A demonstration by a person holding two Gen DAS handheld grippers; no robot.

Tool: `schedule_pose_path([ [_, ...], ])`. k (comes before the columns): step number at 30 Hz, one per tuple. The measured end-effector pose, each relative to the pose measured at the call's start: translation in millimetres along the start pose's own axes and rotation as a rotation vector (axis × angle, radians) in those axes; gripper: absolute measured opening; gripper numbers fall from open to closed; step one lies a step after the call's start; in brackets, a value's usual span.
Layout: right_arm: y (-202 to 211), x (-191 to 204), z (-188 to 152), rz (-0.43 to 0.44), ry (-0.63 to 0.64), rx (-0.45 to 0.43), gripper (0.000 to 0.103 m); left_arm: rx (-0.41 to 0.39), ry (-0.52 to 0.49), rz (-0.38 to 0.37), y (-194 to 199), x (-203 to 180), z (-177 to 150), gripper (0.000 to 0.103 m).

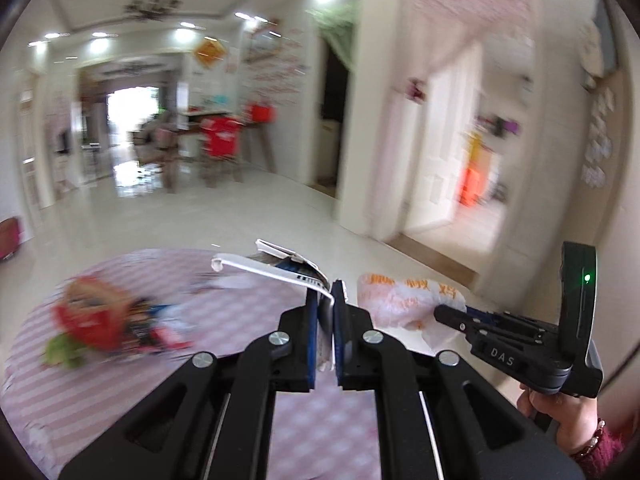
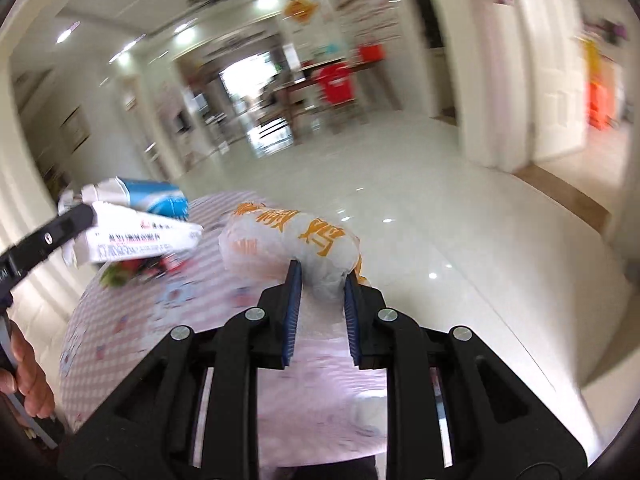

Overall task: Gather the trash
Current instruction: 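Carry both items to the bucket and open the left tool over it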

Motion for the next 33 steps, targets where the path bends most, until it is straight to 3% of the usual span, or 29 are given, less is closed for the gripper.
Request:
schedule_pose_path([
  [7,21.4,-96.3,-5.3,-0.174,-0.141,-0.064,0.02,0.171,-0.061,-0.187,-96.5,-83.6,-36.1,0.007],
  [14,31.2,-159.9,-21.2,-0.272,-0.24,-0.084,0.02,0.301,-0.082,-0.242,-166.3,-119.8,-76.5,0.012],
  [16,34.2,-170.1,-24.8,-0.289,-0.25,-0.083,0.02,0.336,-0.091,-0.225,-184.1,-125.2,-87.2,0.033],
  [17,34.0,-175.6,-27.1,-0.294,-0.259,-0.079,0.02,0.352,-0.094,-0.212,-190.7,-127.7,-91.4,0.059],
  [18,32.6,-179.8,-30.0,-0.295,-0.268,-0.069,0.02,0.365,-0.093,-0.207,-196.6,-130.1,-96.2,0.067],
  [25,29.6,-175.5,-43.1,-0.273,-0.275,-0.026,0.02,0.393,-0.089,-0.169,-198.0,-128.3,-106.0,0.067],
  [33,17.3,-171.4,-36.7,-0.238,-0.275,-0.016,0.02,0.357,-0.067,-0.129,-176.9,-113.4,-95.2,0.073],
])
Point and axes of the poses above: each gripper's, at about its wrist camera, not at the fingertips, and y roughly against the way its jaws point, x to its left, z to its top, the point moved 4 cm from there along -y, roughly the way its jaws point, and after that the axes turned 13 degrees about -x, right-handed, at the moved point
